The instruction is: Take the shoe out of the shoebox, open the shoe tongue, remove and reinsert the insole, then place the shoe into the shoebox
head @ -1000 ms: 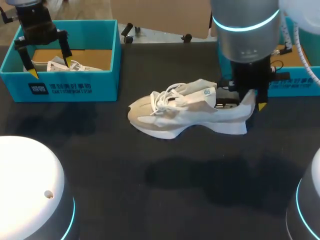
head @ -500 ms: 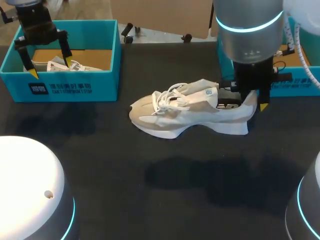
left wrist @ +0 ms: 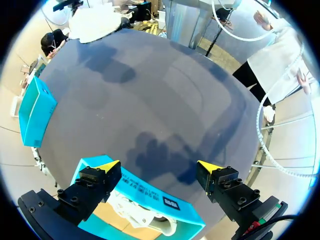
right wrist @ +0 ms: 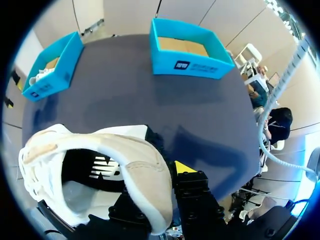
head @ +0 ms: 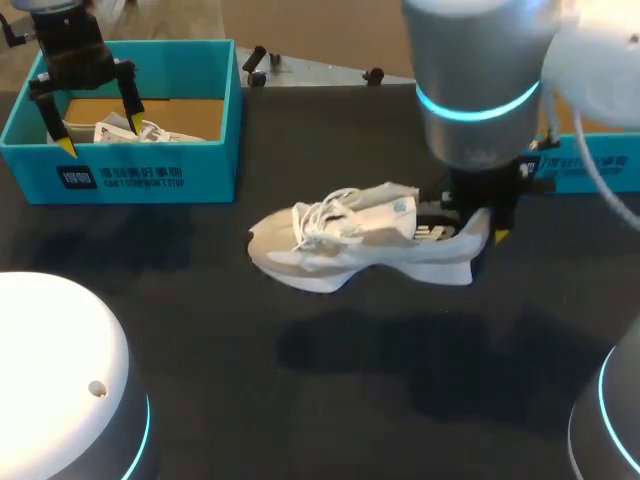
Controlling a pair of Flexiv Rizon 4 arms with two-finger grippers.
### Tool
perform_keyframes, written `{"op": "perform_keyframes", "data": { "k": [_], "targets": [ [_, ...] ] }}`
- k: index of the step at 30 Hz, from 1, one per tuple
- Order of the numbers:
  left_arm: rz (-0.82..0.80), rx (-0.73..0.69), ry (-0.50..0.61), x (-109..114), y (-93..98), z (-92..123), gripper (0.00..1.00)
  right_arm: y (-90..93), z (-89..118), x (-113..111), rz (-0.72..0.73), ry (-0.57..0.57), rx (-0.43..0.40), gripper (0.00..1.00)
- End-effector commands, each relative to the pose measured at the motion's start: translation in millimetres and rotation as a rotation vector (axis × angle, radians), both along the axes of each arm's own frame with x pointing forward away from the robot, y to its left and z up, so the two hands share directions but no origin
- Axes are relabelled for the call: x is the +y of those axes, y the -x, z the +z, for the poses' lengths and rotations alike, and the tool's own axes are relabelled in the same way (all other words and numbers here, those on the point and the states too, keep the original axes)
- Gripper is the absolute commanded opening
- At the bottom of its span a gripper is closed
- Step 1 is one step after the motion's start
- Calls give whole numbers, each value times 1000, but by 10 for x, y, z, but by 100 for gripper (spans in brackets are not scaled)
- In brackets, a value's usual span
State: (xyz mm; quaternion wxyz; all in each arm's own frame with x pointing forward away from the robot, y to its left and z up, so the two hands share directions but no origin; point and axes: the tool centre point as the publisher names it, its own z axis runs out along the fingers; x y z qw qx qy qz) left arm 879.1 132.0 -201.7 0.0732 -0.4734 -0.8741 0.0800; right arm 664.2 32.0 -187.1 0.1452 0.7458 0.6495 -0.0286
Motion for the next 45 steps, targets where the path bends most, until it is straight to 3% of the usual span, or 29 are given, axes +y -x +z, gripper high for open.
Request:
{"op": "perform_keyframes", "data": {
  "k": [1, 24, 35, 45],
  "targets": [
    [-1, -1, -1, 1, 0, -5, 100, -65, -303, 16, 7, -4, 13, 0],
    [-1, -1, -1, 1, 0, -5, 100, -297, -1310, 48, -2, 21, 47, 0],
    [-1, -1, -1, 1, 0, -5, 100, -365, -1634, 89, 7, -7, 67, 0],
    [-1, -1, -1, 1, 0, -5, 100, -393, -1799, 88, 27, -11, 105, 0]
  ]
}}
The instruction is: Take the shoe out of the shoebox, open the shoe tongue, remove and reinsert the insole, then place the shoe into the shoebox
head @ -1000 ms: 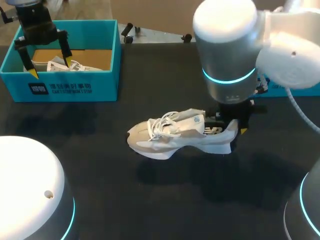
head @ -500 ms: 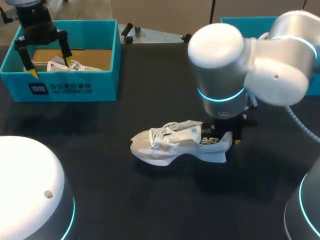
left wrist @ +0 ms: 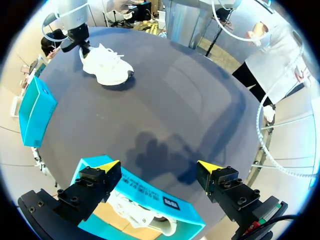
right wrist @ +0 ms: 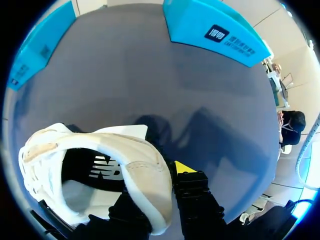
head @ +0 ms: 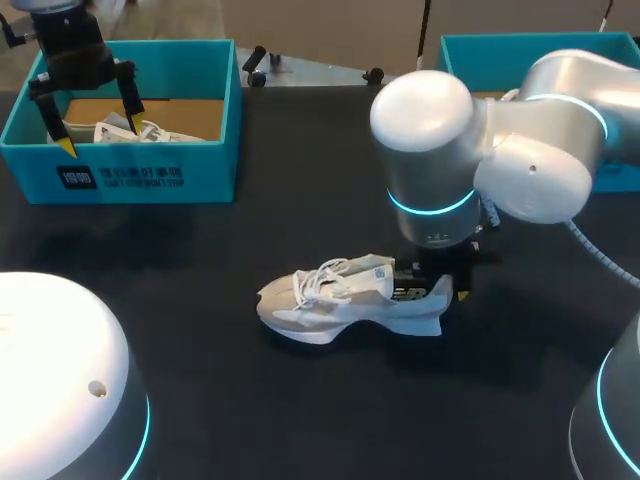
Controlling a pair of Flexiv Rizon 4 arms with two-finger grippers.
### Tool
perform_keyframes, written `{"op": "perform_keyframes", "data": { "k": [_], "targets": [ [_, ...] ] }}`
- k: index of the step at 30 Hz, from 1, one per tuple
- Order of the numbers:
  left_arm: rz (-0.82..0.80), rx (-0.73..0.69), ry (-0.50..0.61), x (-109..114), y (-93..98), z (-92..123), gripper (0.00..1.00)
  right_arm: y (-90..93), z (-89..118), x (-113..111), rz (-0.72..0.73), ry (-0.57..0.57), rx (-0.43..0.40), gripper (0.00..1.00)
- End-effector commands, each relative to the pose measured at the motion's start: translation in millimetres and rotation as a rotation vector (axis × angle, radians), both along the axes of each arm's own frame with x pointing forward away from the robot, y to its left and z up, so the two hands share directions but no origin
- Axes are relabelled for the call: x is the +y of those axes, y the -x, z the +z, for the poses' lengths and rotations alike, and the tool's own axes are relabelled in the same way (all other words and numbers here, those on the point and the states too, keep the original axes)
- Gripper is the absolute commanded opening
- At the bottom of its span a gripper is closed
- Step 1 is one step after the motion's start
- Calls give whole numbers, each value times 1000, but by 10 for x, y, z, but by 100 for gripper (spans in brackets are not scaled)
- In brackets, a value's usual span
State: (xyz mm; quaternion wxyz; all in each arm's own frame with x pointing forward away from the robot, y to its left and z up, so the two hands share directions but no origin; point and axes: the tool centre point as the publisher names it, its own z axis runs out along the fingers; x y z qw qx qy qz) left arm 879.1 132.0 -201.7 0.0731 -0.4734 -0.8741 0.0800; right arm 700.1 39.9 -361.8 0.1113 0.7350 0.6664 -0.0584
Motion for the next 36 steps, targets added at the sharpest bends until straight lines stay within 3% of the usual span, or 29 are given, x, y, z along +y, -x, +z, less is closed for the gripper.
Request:
{"op": "perform_keyframes", "data": {
  "k": [1, 12, 15, 24, 25, 27, 29, 30, 36],
  "targets": [
    [-1, -1, -1, 1, 0, -5, 100, -40, -67, 5, 0, -2, 14, 0],
    [-1, -1, -1, 1, 0, -5, 100, -5, -237, 29, -12, 6, 28, 0],
    [-1, -1, -1, 1, 0, -5, 100, 16, -252, 37, -21, 8, 31, 38],
    [-1, -1, -1, 1, 0, -5, 100, 21, -136, 56, -22, 0, 21, 49],
    [-1, -1, -1, 1, 0, -5, 100, 18, -96, 56, -21, 0, 13, 56],
    [-1, -1, -1, 1, 0, -5, 100, 15, 4, 56, -11, -5, -2, 80],
    [-1, -1, -1, 1, 0, -5, 100, 17, 104, 48, 0, -13, -17, 96],
    [-1, -1, -1, 1, 0, -5, 100, 19, 159, 44, 10, -16, -21, 100],
    [-1, -1, -1, 1, 0, -5, 100, 23, 471, 61, 127, -86, -51, 100]
  ]
}}
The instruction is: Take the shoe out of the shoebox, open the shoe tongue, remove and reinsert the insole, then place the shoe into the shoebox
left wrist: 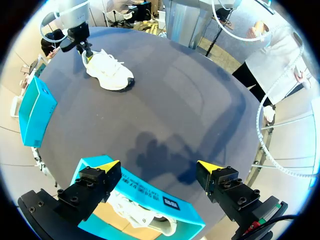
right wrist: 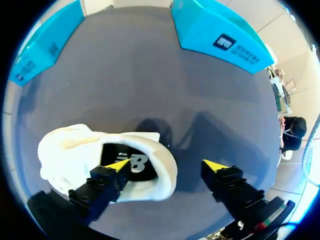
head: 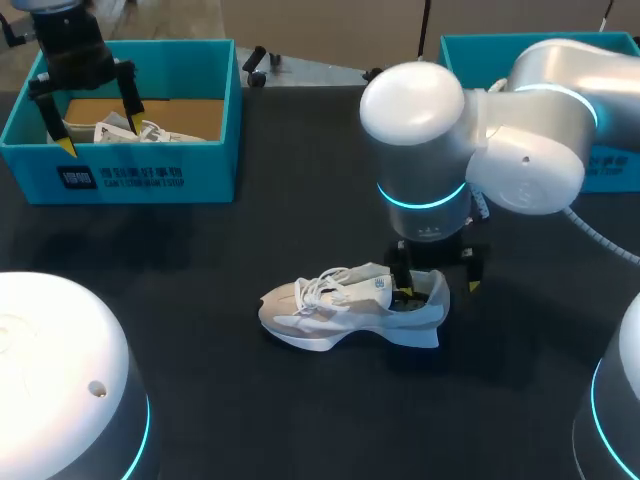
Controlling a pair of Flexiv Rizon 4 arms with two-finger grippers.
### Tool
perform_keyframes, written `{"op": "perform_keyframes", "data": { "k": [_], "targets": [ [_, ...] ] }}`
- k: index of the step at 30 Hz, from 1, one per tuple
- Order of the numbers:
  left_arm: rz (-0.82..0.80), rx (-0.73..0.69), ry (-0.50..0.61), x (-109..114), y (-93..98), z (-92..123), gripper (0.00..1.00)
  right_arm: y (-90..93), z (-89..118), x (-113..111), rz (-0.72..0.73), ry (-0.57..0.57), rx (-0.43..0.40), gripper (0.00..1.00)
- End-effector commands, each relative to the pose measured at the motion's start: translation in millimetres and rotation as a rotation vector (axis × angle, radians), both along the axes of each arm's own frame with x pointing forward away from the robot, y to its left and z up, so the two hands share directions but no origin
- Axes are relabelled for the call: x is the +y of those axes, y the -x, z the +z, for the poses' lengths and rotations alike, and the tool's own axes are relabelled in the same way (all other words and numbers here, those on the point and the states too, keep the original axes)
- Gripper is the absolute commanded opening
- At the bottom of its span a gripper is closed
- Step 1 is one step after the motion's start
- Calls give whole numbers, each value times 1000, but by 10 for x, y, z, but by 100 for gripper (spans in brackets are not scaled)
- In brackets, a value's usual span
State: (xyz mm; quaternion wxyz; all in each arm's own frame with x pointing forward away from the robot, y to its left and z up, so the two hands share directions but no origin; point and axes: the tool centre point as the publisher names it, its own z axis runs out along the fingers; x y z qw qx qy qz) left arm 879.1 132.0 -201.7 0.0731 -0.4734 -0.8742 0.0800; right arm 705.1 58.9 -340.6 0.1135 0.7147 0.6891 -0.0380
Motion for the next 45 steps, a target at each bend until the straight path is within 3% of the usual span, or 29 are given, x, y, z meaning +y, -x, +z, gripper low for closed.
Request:
{"op": "perform_keyframes", "data": {
  "k": [1, 7, 17, 23, 25, 45],
  "targets": [
    [-1, -1, -1, 1, 0, -6, 100, 70, 303, -125, 83, -77, -29, 100],
    [-1, -1, -1, 1, 0, -6, 100, -2, 503, -94, 240, -107, -50, 100],
    [-1, -1, -1, 1, 0, -6, 100, -88, 786, -6, 621, -87, -61, 100],
    [-1, -1, -1, 1, 0, -6, 100, -137, 857, -17, 772, -13, -75, 100],
    [-1, -1, -1, 1, 0, -6, 100, -194, 816, -40, 758, 66, -67, 100],
    [-1, -1, -1, 1, 0, -6, 100, -194, 816, -40, 758, 66, -67, 100]
  ]
}}
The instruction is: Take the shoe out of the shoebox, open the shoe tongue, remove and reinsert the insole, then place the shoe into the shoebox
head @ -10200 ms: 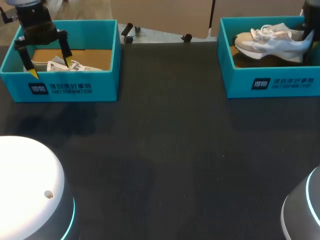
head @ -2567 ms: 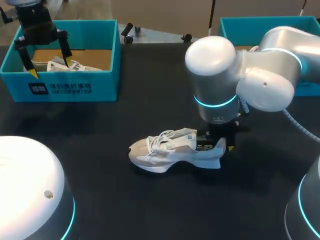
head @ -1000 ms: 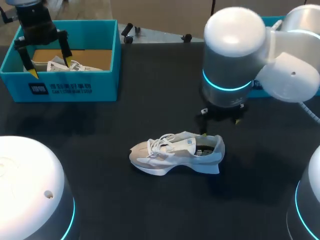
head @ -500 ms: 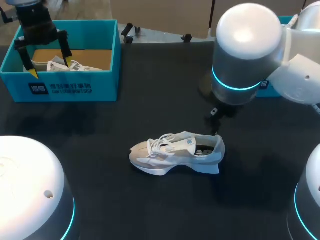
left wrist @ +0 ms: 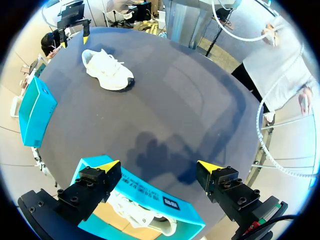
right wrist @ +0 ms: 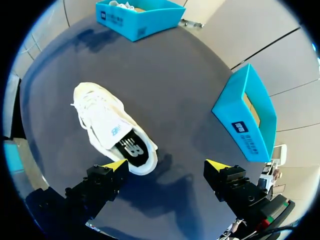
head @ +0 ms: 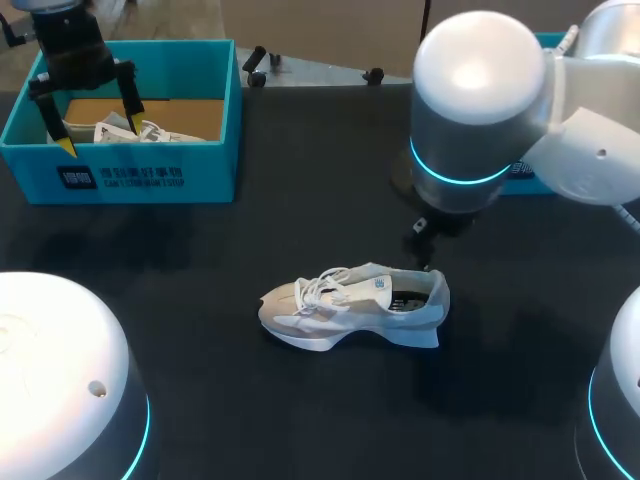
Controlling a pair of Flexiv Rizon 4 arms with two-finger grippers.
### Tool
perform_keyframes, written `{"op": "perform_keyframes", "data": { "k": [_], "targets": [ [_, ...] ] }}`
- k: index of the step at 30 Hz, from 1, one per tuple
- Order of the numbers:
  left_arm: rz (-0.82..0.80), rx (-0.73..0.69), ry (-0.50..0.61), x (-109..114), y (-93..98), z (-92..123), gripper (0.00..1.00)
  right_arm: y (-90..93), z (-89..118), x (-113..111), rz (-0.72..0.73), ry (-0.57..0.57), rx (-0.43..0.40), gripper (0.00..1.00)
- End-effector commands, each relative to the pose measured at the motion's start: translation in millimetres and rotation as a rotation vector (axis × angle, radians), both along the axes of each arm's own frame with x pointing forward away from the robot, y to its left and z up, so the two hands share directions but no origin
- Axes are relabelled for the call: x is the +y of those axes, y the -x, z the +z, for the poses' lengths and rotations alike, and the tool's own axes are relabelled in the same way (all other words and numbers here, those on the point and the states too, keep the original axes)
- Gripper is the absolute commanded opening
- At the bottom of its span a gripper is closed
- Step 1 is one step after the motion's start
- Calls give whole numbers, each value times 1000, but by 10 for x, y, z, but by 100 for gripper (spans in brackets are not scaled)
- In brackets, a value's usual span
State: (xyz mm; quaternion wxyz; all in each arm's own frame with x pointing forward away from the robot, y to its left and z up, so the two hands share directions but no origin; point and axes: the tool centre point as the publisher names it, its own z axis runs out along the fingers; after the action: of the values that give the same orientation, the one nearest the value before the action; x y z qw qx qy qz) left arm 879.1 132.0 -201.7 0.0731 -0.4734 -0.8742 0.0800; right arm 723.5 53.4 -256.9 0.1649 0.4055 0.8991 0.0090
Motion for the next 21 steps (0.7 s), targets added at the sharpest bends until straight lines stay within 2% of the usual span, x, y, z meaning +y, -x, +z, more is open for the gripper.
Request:
{"op": "perform_keyframes", "data": {
  "k": [1, 8, 10, 18, 21],
  "targets": [
    [-1, -1, -1, 1, 0, -5, 100, -9, -21, 15, -1, 2, 1, 100],
    [-1, -1, -1, 1, 0, -5, 100, -9, -21, 15, -1, 2, 1, 100],
    [-1, -1, -1, 1, 0, -5, 100, -34, -25, 18, 5, -82, -28, 100],
    [-1, -1, -1, 1, 0, -5, 100, 19, 60, -269, 301, -259, -115, 100],
    [-1, -1, -1, 1, 0, -5, 100, 12, 46, -390, 423, -266, -98, 100]
  ]
}}
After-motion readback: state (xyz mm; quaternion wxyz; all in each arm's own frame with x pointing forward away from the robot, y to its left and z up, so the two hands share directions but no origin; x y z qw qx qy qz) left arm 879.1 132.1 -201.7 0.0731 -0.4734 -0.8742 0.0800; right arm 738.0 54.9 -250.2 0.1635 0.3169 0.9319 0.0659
